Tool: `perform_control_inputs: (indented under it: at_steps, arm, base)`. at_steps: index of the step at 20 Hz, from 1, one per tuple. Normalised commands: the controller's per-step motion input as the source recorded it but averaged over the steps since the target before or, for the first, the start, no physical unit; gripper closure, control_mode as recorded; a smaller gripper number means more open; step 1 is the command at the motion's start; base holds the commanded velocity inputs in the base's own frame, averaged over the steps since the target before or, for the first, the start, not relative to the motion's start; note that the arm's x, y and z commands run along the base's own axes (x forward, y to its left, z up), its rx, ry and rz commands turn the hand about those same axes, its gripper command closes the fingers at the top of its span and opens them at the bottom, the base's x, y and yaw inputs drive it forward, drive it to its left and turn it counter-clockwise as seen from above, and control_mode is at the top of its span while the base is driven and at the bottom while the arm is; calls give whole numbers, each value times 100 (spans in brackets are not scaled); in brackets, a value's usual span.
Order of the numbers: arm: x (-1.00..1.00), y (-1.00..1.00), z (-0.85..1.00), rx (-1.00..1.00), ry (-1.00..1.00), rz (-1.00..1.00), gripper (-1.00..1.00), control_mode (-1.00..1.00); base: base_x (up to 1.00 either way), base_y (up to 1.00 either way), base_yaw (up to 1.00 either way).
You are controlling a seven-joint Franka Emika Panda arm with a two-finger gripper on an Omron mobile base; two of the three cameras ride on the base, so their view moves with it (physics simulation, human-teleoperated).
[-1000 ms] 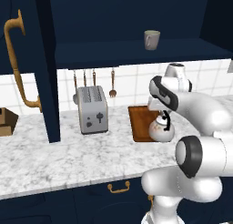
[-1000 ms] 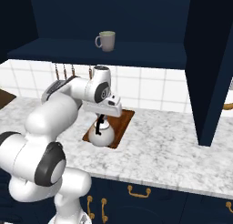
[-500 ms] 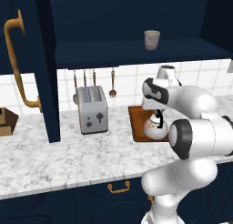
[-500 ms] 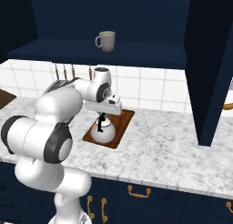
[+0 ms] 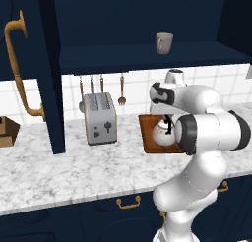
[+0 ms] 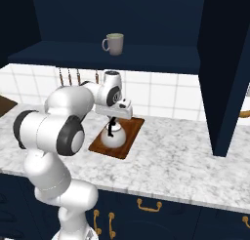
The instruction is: Pick the kettle from the counter and place it on the tray. Then pick the mug from the cabinet and place it on the tray. Then close the cabinet doors.
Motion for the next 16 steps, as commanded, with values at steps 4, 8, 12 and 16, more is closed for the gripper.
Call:
perform_control_inputs:
  at_steps: [4,8,12,16]
  arm:
    - [42,0,-4,0,-1,0,100,-100]
    - [41,0,0,0,-1,0,100,-100]
    - [42,0,-3,0,-2,0,100,-100]
    - [43,0,-7,0,0,0,100,-100]
  base:
    - [0,0,0]
    - [0,0,0]
    - [0,0,0]
    - [0,0,0]
